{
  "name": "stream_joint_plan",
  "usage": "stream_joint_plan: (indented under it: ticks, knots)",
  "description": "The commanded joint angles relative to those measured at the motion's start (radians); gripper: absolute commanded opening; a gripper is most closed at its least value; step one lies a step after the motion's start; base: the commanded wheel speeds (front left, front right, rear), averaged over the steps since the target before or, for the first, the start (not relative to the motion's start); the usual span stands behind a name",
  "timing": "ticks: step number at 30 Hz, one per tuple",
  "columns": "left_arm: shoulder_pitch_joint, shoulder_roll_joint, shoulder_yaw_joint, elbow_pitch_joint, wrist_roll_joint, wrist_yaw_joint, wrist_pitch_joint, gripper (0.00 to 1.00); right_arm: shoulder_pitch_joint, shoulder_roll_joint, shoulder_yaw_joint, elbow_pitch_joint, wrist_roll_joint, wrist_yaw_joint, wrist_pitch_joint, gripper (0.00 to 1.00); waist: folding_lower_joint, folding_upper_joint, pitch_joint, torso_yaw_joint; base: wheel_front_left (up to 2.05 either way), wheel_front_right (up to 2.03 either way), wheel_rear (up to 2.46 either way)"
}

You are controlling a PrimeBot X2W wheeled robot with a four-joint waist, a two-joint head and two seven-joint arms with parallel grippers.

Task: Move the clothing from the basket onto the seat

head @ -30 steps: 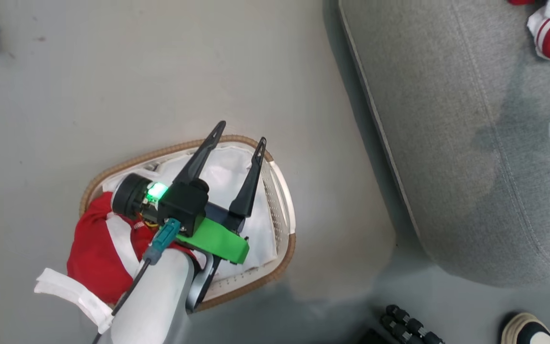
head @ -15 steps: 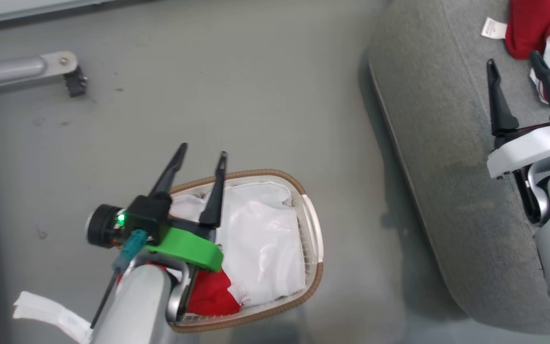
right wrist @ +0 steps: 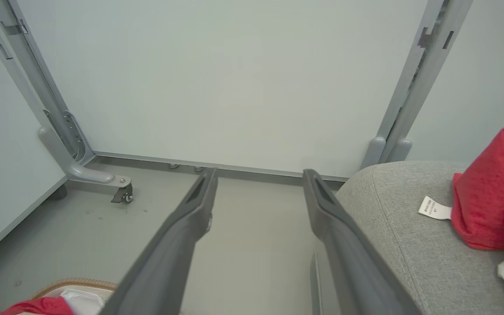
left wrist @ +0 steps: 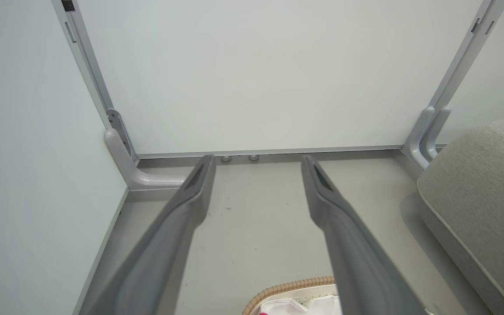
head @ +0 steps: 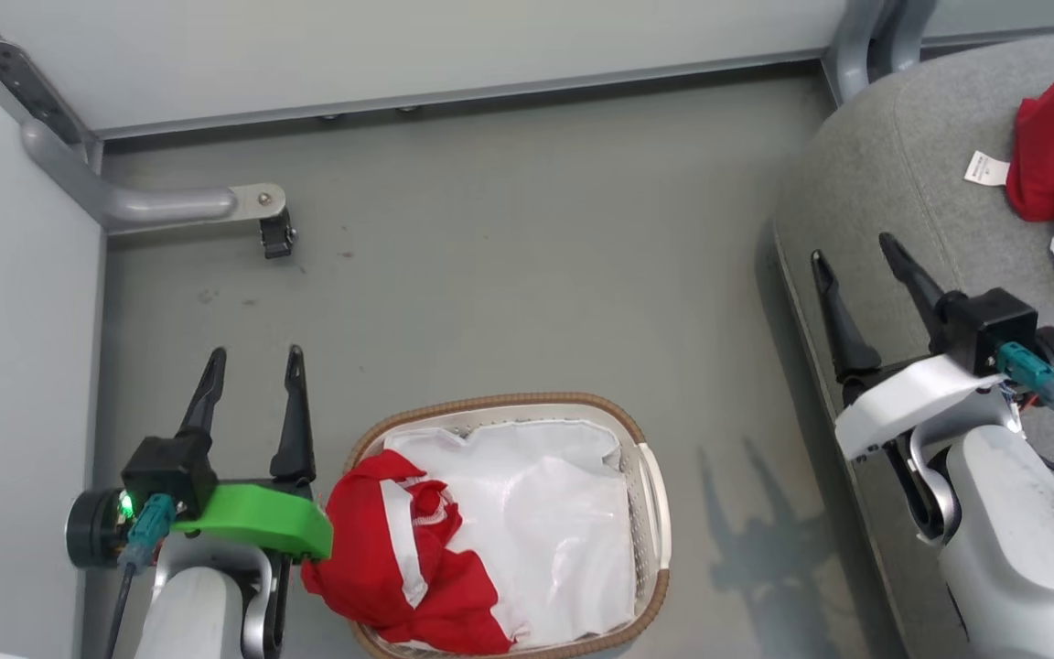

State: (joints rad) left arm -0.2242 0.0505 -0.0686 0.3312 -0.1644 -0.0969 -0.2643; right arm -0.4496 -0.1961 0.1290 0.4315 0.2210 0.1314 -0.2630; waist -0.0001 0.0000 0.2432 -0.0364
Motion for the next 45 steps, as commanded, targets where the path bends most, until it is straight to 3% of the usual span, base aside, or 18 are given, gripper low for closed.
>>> stream_joint_plan:
  ticks: [1, 17, 28, 36, 45]
  knots:
    - [0.030, 0.001, 0.015, 0.009, 0.012, -0.003, 0.000, 1.00, 0.027, 0.000, 0.000, -0.001, 0.010, -0.001, -0.003, 1.00, 0.0001, 0.0000, -0.065, 0.042, 0.00, 0.00, 0.00]
    - [0.195, 0.001, 0.077, 0.006, 0.009, 0.006, 0.000, 1.00, 0.233, 0.080, 0.006, -0.024, 0.016, -0.001, -0.002, 1.00, 0.0001, 0.0000, -0.211, 0.017, 0.00, 0.00, 0.00]
    - [0.239, 0.001, 0.061, -0.016, -0.009, 0.014, 0.000, 1.00, 0.278, 0.094, 0.001, -0.041, 0.013, -0.001, -0.002, 1.00, 0.0001, 0.0000, -0.215, 0.005, 0.00, 0.00, 0.00]
    - [0.178, 0.001, -0.015, -0.004, -0.025, 0.007, 0.000, 1.00, 0.222, 0.098, 0.005, -0.072, 0.008, -0.001, -0.002, 1.00, 0.0001, 0.0000, -0.130, -0.011, 0.00, 0.00, 0.00]
    - [0.051, 0.002, -0.086, 0.095, -0.045, 0.021, 0.000, 1.00, 0.123, 0.103, 0.040, -0.111, 0.014, -0.001, -0.002, 1.00, 0.0001, 0.0000, 0.067, -0.062, 0.00, 0.00, 0.00]
